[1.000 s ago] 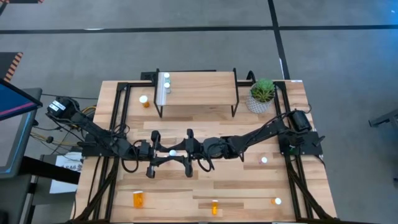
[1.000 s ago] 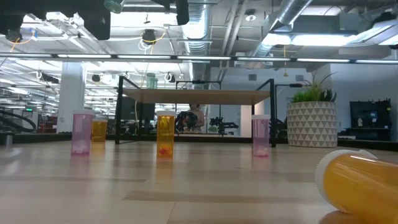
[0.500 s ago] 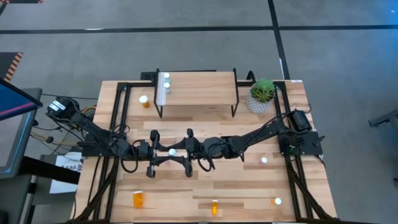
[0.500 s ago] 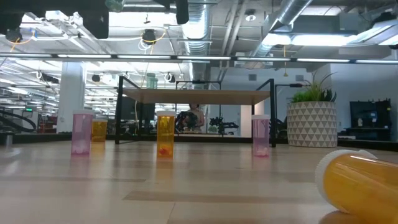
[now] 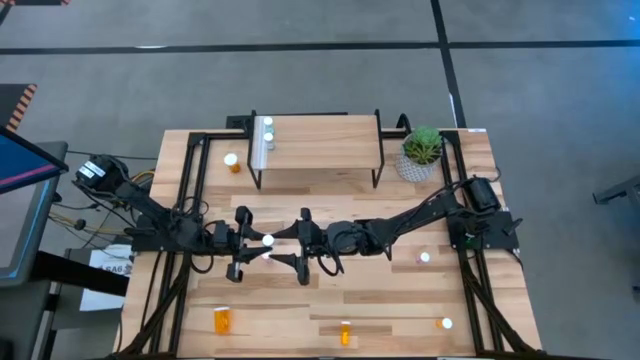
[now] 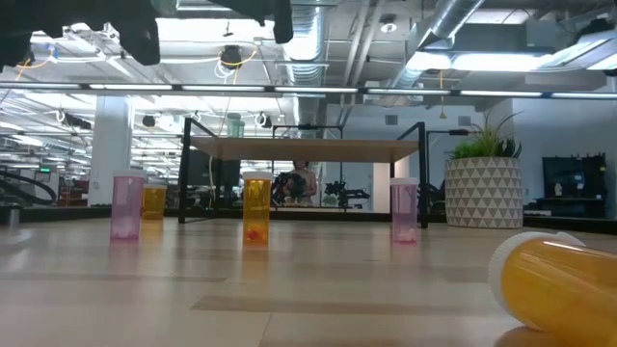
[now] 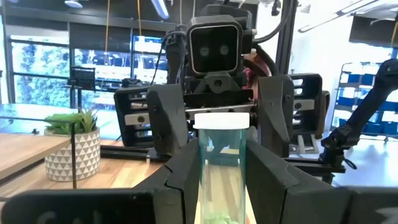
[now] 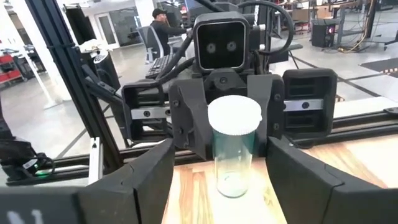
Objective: Pick and place medicine bottles onto shelf by color
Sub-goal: Put the blue pill bottle on the shelf aligned with the other blue pill bottles
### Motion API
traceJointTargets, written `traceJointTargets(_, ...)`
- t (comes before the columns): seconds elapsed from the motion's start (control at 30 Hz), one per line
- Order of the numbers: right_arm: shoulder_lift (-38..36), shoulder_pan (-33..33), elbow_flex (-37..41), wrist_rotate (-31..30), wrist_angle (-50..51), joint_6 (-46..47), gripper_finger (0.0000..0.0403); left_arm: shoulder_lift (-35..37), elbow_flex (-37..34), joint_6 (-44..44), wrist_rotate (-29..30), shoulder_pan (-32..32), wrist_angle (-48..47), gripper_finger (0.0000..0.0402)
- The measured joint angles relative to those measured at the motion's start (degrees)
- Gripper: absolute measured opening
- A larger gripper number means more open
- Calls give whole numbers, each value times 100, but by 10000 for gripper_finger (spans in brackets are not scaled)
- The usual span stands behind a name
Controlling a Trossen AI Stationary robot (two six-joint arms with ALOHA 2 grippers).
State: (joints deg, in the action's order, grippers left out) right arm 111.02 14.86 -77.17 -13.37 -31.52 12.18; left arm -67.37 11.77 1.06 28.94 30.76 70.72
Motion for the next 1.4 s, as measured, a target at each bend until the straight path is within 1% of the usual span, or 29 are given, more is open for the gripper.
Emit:
traceJointTargets(0.23,0,-31,0,22,-31,1,270,0,0,-23,-86,-4,-33,93)
traceJointTargets(0.43,0,-33,-2,22,-147,-47,270,-4,0,-98,-102,-6,-389,93)
traceJointTargets(0.9,-4,-96,-2,20,-166,-60,269,-9,-2,-144,-110,-4,-408,93)
traceJointTargets(1.17,-9,-114,-9,15,-49,-60,268,-11,64,-186,-283,-4,-341,93)
traceJointTargets(1.27,-9,-112,-9,15,-49,-65,254,-11,69,-184,-292,-4,-373,93)
traceJointTargets(1.4,-9,-112,-9,15,-49,-67,213,-11,72,-186,-283,-4,-416,93)
